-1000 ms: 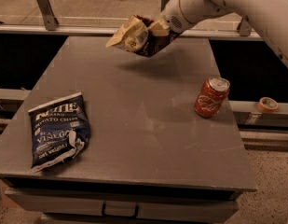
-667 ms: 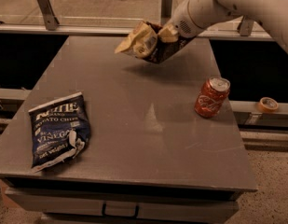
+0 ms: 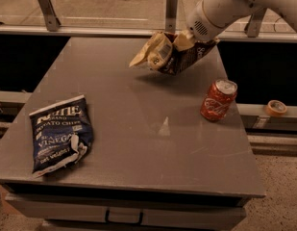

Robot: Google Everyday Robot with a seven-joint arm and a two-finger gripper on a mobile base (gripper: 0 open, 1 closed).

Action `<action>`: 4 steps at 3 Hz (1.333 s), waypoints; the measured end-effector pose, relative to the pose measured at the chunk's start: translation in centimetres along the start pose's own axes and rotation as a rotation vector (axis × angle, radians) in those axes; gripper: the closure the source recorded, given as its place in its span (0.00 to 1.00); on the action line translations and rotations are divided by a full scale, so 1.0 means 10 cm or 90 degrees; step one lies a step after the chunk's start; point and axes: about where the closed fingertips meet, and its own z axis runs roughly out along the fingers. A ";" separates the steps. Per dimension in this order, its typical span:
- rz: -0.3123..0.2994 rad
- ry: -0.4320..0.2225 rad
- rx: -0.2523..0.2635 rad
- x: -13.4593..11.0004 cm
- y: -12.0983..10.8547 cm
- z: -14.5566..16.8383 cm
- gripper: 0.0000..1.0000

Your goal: Move brown chip bag near coke can

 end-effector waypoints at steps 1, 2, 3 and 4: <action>0.017 0.048 -0.005 0.16 0.09 -0.15 1.00; 0.035 0.093 0.000 0.31 0.15 -0.31 0.82; 0.048 0.123 0.008 0.43 0.18 -0.44 0.59; 0.055 0.137 0.011 0.50 0.20 -0.51 0.35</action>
Offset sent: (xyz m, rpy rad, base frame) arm -0.0611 -0.0462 0.0048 -0.1322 0.1569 -0.1374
